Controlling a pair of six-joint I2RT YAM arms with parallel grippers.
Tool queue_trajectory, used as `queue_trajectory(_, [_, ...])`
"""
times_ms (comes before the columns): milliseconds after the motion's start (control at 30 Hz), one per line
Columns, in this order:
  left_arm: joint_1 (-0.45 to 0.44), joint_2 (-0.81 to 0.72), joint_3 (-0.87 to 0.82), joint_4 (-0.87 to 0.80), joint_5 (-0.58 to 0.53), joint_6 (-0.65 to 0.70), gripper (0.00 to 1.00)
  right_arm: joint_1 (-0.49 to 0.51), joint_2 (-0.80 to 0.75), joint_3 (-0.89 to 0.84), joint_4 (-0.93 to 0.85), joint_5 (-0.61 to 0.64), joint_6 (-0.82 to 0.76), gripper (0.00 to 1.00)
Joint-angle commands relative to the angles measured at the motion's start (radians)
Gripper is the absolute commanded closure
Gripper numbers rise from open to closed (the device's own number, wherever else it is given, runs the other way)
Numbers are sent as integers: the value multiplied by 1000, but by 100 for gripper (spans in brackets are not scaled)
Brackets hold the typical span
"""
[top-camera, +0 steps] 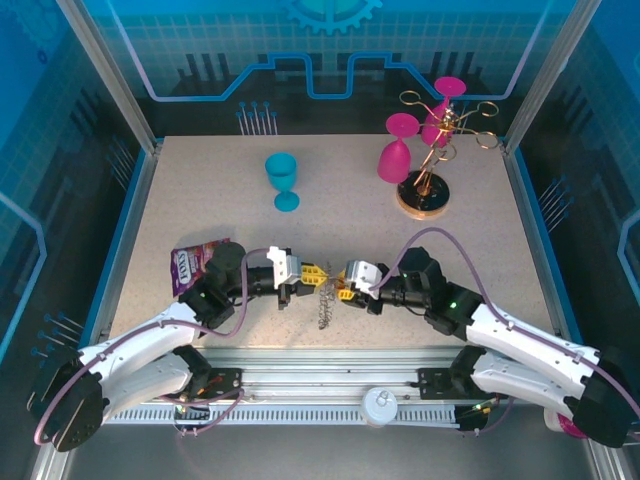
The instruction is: Put the keys on the keyring
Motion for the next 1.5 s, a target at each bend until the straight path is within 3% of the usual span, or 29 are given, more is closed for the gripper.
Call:
queue_trajectory(0, [4, -15, 24, 9, -27, 50, 100, -6, -81, 27, -85, 44, -13, 48])
queue_trajectory(133, [3, -10, 25, -10, -45, 74, 100, -45, -145, 38, -136, 45, -32, 44])
queue_trajectory(367, [1, -2, 30, -13, -34, 80, 100, -60, -73, 90, -34, -131, 37, 64])
queue_trajectory(733, [-1, 0, 32, -10, -5, 77, 100, -55, 41, 83, 124, -194, 100, 67])
queue_trajectory(1133, [-2, 2, 28, 13, 17, 68, 100, -55, 93, 76, 162, -205, 107, 82])
queue_trajectory(1267, [-2, -2, 26, 14, 9, 64, 100, -56, 97, 87, 143, -221, 94, 100])
queue_trajectory(1367, [-3, -8, 30, -20, -43, 70, 100, -56, 85, 111, 83, -219, 65, 100])
queue_trajectory(1467, [-3, -19, 70, -160, -96, 117, 88, -53, 86, 171, -63, -200, -4, 100])
